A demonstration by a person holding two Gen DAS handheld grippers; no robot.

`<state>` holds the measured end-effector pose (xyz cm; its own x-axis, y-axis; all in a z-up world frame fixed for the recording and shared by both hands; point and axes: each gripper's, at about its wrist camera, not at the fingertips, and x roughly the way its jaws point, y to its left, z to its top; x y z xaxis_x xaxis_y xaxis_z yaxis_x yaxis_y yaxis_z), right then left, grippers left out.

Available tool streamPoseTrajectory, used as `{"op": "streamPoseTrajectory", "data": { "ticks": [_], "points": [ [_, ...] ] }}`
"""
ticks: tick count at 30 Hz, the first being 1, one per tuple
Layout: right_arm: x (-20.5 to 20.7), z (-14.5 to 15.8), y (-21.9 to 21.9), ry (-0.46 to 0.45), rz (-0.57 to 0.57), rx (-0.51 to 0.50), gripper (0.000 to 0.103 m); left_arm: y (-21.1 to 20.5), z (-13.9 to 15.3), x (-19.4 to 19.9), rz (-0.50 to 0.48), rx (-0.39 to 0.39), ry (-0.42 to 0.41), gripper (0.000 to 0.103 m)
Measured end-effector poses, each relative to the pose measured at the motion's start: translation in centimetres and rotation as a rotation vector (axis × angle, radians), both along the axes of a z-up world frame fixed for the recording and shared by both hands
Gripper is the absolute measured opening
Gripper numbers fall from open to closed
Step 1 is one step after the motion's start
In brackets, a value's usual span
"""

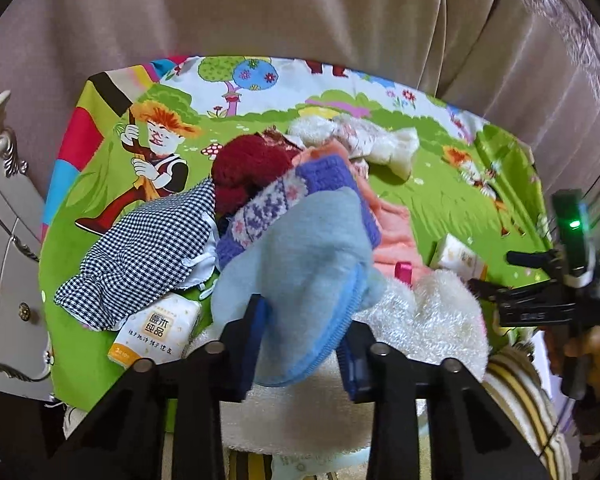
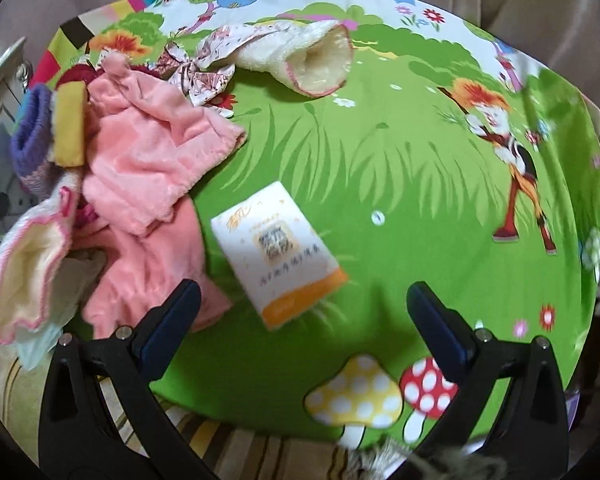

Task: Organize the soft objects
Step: 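Grasp the light blue round pouch with left tool while right tool grasps the white tissue pack, then carry both items over the purple-rimmed box and open both tools to drop them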

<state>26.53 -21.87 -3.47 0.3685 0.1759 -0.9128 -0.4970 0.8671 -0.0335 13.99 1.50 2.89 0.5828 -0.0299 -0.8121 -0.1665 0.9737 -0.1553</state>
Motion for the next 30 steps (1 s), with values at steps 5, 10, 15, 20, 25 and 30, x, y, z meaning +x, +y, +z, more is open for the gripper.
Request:
{"op": "streamPoseTrajectory", "data": {
  "ticks": [5, 10, 15, 20, 25, 30],
  "points": [
    [1.0, -1.1, 1.2, 0.007, 0.036, -0.013, 0.102, 0.4, 0.1, -0.2, 0.010, -0.028, -0.016, 0.025],
    [2.4, -2.0, 1.5, 0.035, 0.037, -0.009, 0.087, 0.7, 0.6, -0.5, 0.024, -0.060, -0.048, 0.019],
    [2.7, -2.3, 1.6, 0.062, 0.028, 0.016, 0.063, 1.0, 1.2, -0.7, 0.038, -0.067, -0.076, 0.017],
    [2.2, -1.6, 0.6, 0.044, -0.021, 0.060, 0.062, 0.9, 1.9, -1.2, 0.045, -0.071, -0.099, 0.016],
    [0.5, 1.0, -1.6, -0.008, -0.078, 0.120, 0.062, 0.6, 3.0, -1.7, 0.045, -0.072, -0.132, 0.016],
    [-1.1, 4.0, -3.9, -0.057, -0.118, 0.166, 0.062, -0.8, 4.3, -2.3, 0.018, -0.078, -0.162, 0.016]
  ]
}}
